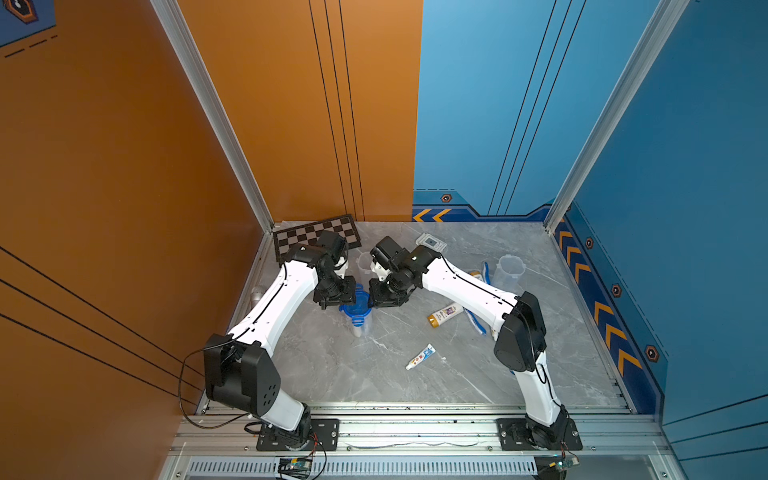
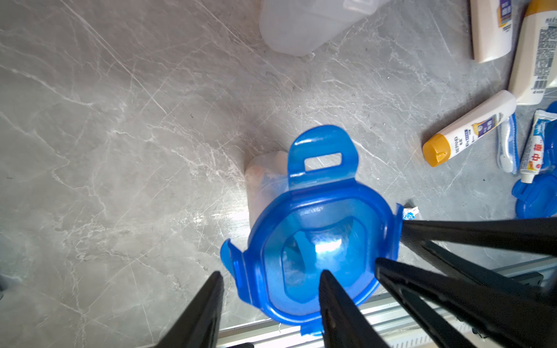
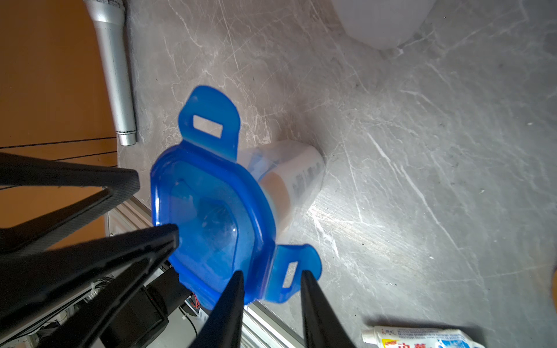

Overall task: Pack away toiletry kits
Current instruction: Close the fastener on the container.

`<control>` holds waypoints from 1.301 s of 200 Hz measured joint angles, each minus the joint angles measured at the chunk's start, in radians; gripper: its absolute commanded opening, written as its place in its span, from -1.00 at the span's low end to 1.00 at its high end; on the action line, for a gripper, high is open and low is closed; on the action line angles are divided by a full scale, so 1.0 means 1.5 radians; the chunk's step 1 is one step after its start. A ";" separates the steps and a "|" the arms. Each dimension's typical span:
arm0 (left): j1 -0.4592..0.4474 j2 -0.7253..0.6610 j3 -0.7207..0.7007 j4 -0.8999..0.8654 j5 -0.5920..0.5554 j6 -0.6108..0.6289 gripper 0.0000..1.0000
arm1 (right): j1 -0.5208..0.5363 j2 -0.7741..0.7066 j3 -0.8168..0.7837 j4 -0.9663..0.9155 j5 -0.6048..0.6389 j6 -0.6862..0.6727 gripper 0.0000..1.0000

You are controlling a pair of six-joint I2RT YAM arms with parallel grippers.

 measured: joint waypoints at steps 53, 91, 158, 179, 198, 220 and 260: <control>-0.001 -0.006 -0.019 0.002 0.002 0.002 -0.15 | -0.002 0.005 0.006 -0.002 -0.012 0.000 -0.43; -0.001 -0.014 -0.029 0.002 0.002 0.002 -0.15 | -0.004 0.017 0.022 -0.005 -0.018 0.000 -0.43; -0.006 -0.016 -0.035 0.006 0.013 -0.006 -0.14 | -0.005 0.018 0.022 -0.005 -0.028 0.000 -0.41; -0.006 -0.023 -0.045 0.015 0.023 -0.021 -0.14 | -0.005 0.019 0.022 -0.005 -0.033 0.000 -0.40; -0.004 -0.034 -0.061 0.031 0.033 -0.040 -0.13 | -0.005 0.020 0.022 -0.005 -0.040 0.000 -0.39; 0.001 -0.043 -0.076 0.048 0.047 -0.064 -0.08 | -0.005 0.021 0.022 -0.005 -0.046 0.000 -0.34; 0.018 -0.066 -0.119 0.099 0.087 -0.113 -0.01 | -0.008 0.023 0.022 -0.003 -0.063 0.001 -0.30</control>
